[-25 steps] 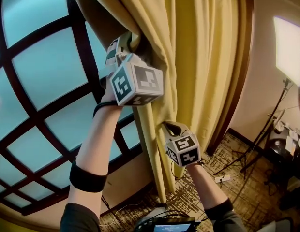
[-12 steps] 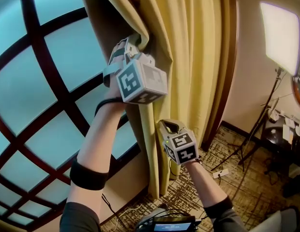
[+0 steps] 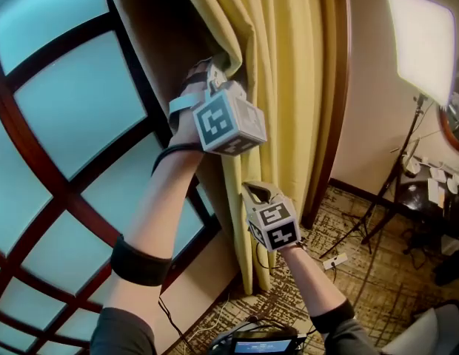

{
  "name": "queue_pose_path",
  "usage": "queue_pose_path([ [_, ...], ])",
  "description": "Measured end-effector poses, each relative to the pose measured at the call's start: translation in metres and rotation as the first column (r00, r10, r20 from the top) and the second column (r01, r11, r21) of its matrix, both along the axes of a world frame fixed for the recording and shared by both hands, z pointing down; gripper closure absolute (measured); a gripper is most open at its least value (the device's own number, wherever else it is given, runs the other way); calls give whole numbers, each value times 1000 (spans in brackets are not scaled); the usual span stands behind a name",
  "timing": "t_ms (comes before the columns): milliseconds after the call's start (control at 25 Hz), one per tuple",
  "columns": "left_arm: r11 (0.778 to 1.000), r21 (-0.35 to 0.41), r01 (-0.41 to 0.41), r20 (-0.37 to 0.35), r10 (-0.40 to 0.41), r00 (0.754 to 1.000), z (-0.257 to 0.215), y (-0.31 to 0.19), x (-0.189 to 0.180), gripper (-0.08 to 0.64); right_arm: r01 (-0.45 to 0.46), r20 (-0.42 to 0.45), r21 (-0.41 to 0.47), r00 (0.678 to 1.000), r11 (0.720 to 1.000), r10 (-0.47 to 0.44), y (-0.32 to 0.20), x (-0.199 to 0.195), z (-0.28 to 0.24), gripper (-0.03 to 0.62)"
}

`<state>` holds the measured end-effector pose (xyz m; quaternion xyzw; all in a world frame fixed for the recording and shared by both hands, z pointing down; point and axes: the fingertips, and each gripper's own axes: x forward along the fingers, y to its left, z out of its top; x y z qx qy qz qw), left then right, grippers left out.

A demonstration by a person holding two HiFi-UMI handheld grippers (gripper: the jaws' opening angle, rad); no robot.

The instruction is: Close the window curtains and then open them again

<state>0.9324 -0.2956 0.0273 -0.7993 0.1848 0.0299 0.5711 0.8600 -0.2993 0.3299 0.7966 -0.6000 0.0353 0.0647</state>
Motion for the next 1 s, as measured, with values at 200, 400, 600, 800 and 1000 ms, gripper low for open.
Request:
queue_pose_path([
  [200, 995, -16, -94, -44, 94, 995, -30, 22, 44, 558, -105, 48, -8, 993, 994, 105, 15, 59, -8, 577],
  [400, 992, -20, -127, -54, 126, 991, -25, 30, 43, 558, -175, 22, -3, 984, 985, 175, 25, 81, -4, 577],
  [600, 985, -5, -172, -80, 171, 982, -28, 31, 19, 558, -219, -20, 15, 975, 976, 219, 17, 73, -21, 577],
  [800, 982, -3, -189, -88, 188, 978, -28, 31, 25, 558, -215, -40, 25, 976, 976, 216, 12, 102, -31, 575],
  [1000, 987, -12, -159, -93, 157, 983, -27, 22, 43, 558, -167, -75, 22, 983, 986, 168, 3, 133, -59, 575],
])
